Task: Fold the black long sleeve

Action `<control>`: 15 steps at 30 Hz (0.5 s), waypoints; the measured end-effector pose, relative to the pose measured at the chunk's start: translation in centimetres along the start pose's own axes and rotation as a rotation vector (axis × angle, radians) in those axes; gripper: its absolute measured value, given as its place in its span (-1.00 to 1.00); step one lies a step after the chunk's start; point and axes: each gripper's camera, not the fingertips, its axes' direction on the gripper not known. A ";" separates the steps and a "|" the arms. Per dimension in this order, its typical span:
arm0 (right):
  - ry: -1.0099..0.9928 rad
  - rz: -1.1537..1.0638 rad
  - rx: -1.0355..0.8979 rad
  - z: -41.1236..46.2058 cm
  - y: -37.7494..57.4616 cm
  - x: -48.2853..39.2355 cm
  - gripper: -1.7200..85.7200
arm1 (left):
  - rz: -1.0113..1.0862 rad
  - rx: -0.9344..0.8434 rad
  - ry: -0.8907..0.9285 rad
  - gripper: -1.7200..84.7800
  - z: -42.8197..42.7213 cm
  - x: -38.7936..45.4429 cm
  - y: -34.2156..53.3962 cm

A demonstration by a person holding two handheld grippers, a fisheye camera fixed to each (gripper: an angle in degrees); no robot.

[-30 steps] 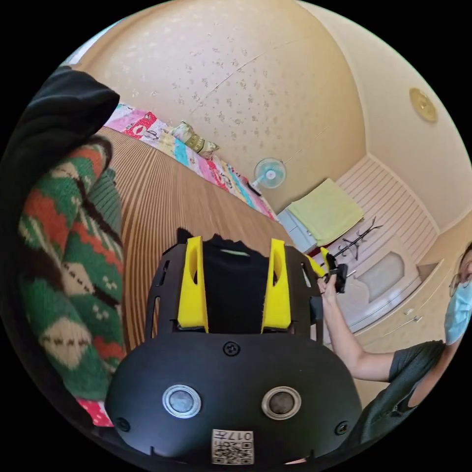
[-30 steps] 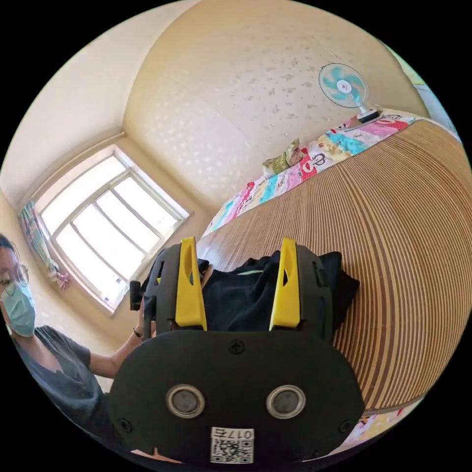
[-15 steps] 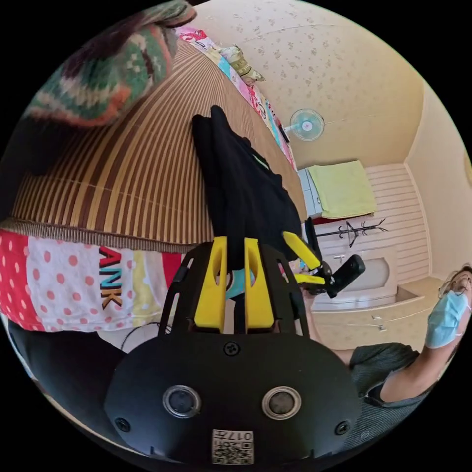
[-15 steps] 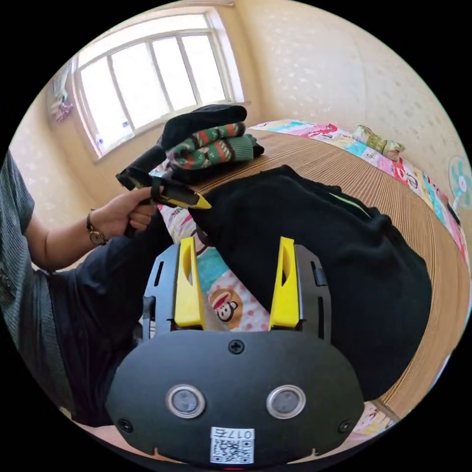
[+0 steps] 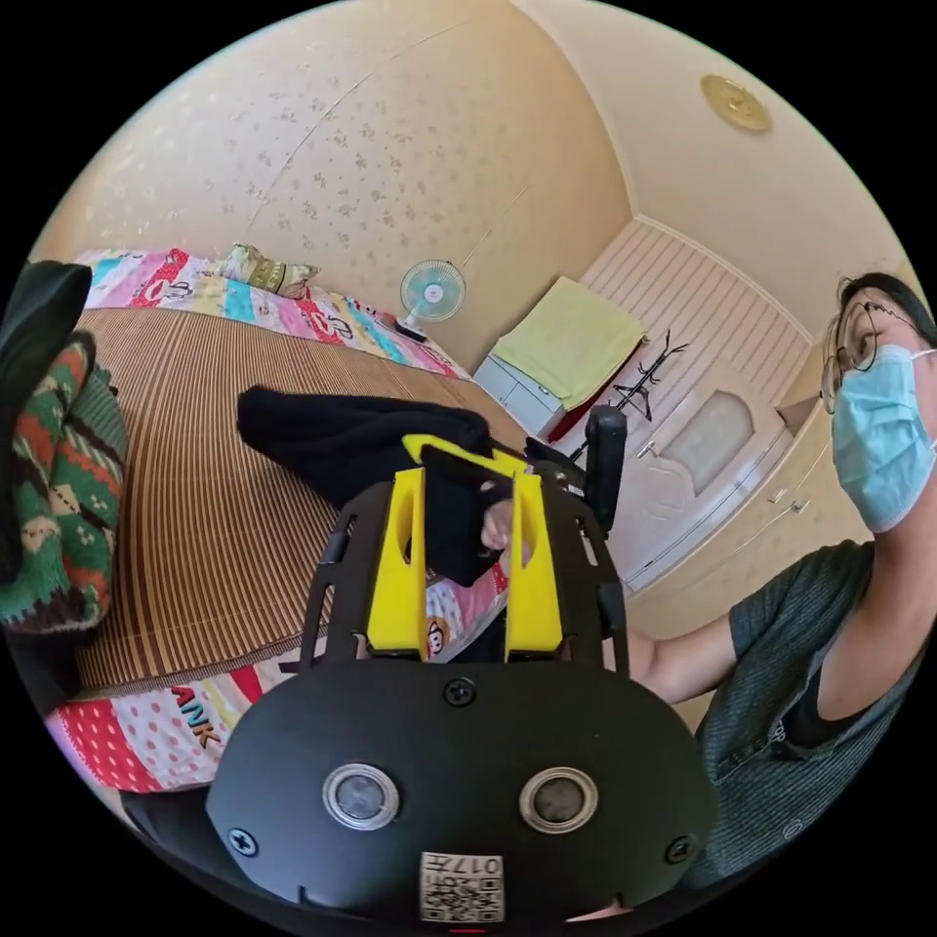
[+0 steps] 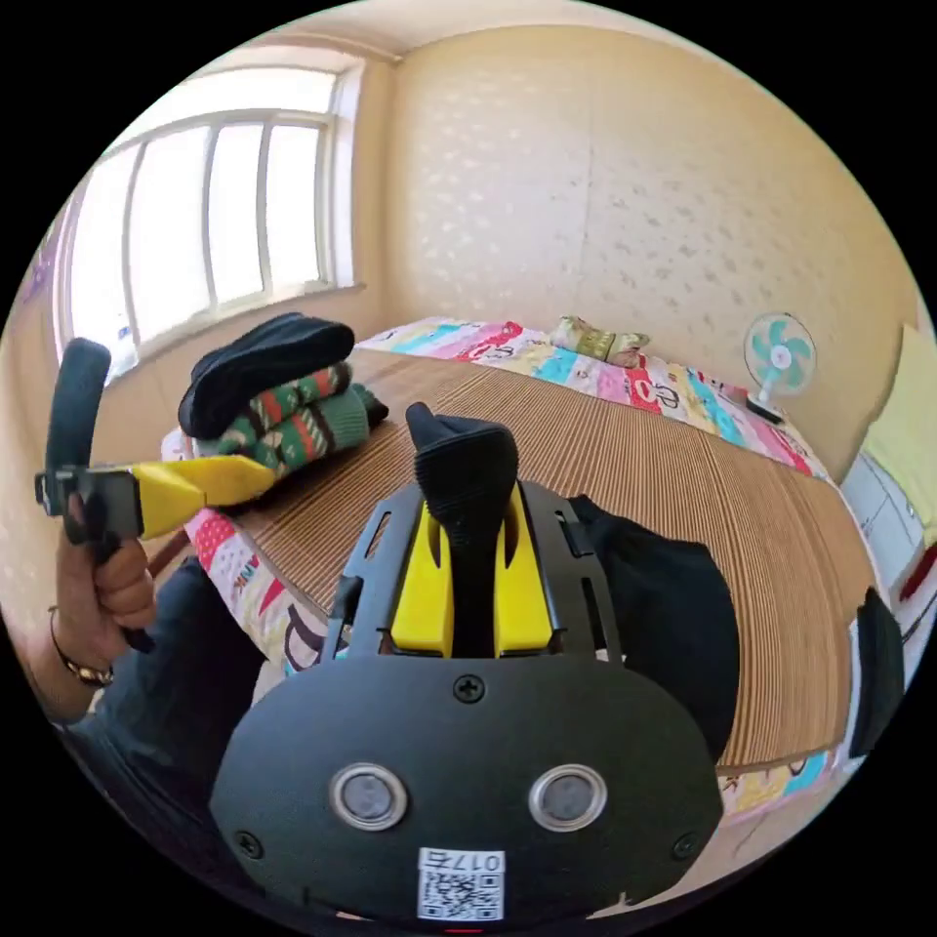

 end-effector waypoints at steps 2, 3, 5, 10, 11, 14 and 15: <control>-0.006 0.207 0.112 -3.4 2.1 6.5 -0.78 | -0.022 -0.058 -0.006 -0.61 1.4 -0.7 0.0; 0.021 0.305 0.173 -5.6 4.3 10.1 -0.78 | -0.051 -0.101 0.006 -0.58 2.6 -1.6 0.1; 0.117 0.407 0.218 -8.1 8.0 14.3 -0.77 | -0.088 -0.147 0.050 -0.55 4.5 -2.9 0.3; 0.330 0.526 -0.102 -8.7 15.6 23.2 -0.66 | -0.228 -0.224 0.162 -0.45 11.6 -6.6 -0.1; 0.330 0.565 -0.123 -9.4 17.0 25.0 -0.59 | -0.236 -0.237 0.171 -0.44 12.6 -6.8 -0.4; 0.317 0.597 -0.012 -12.9 18.4 28.5 -0.52 | -0.261 -0.294 0.207 -0.42 18.0 -7.7 -2.4; 0.273 0.593 0.040 -13.9 18.3 30.1 -0.50 | -0.274 -0.309 0.227 -0.40 20.2 -7.9 -3.3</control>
